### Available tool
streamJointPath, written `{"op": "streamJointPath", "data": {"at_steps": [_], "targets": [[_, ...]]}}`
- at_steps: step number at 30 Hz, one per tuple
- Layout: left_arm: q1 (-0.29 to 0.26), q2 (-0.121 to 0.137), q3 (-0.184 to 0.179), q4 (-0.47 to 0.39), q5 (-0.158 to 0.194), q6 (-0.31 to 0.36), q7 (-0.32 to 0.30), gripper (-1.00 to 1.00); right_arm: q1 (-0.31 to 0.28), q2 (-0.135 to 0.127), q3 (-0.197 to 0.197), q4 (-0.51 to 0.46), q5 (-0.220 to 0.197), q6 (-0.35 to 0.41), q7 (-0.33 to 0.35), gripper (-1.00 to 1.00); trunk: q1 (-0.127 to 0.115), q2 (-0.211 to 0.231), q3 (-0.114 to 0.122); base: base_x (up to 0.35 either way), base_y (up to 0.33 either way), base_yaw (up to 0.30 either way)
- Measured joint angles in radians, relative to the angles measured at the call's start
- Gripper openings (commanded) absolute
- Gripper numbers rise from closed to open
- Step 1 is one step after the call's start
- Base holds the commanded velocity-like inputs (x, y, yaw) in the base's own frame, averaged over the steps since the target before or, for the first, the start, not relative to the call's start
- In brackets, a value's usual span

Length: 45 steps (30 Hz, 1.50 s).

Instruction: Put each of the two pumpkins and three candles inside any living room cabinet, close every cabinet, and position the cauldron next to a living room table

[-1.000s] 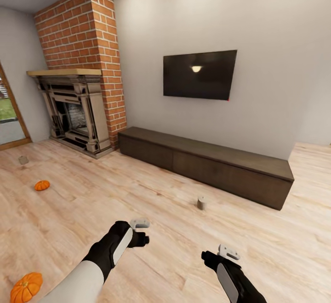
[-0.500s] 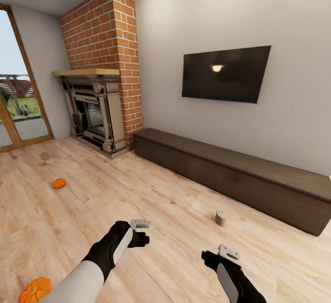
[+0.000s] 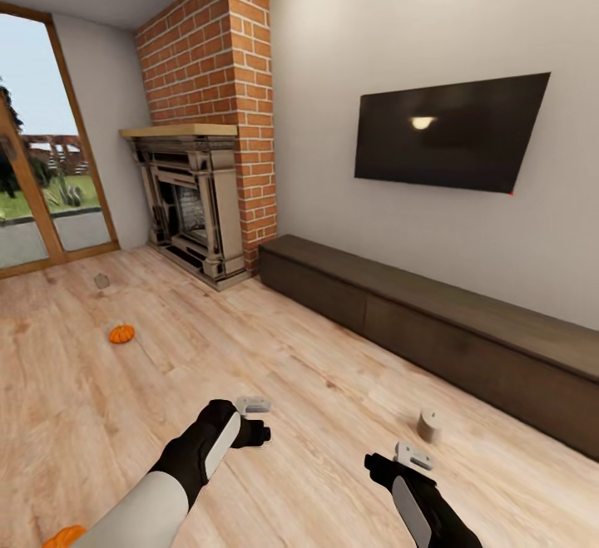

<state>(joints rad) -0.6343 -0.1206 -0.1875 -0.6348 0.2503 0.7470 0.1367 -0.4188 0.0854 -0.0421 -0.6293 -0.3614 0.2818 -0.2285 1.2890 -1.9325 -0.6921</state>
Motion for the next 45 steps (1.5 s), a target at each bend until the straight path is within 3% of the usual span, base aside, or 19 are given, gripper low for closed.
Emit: {"op": "streamJointPath", "data": {"at_steps": [18, 30, 45], "targets": [[0.0, 0.0, 0.0, 0.0, 0.0, 0.0, 0.0, 1.0, 0.0, 0.0, 0.001, 0.0, 0.0, -0.001, 0.0, 1.0, 0.0, 0.0, 0.0, 0.329, 0.0, 0.063], [0.0, 0.0, 0.0, 0.0, 0.0, 0.0, 0.0, 1.0, 0.0, 0.0, 0.001, 0.0, 0.0, -0.001, 0.0, 1.0, 0.0, 0.0, 0.0, 0.329, 0.0, 0.24], [0.0, 0.0, 0.0, 0.001, 0.0, 0.0, 0.003, 1.0, 0.0, 0.0, 0.001, 0.0, -0.002, -0.007, 0.0, 1.0, 0.0, 0.0, 0.0, 0.329, 0.0, 0.016]]}}
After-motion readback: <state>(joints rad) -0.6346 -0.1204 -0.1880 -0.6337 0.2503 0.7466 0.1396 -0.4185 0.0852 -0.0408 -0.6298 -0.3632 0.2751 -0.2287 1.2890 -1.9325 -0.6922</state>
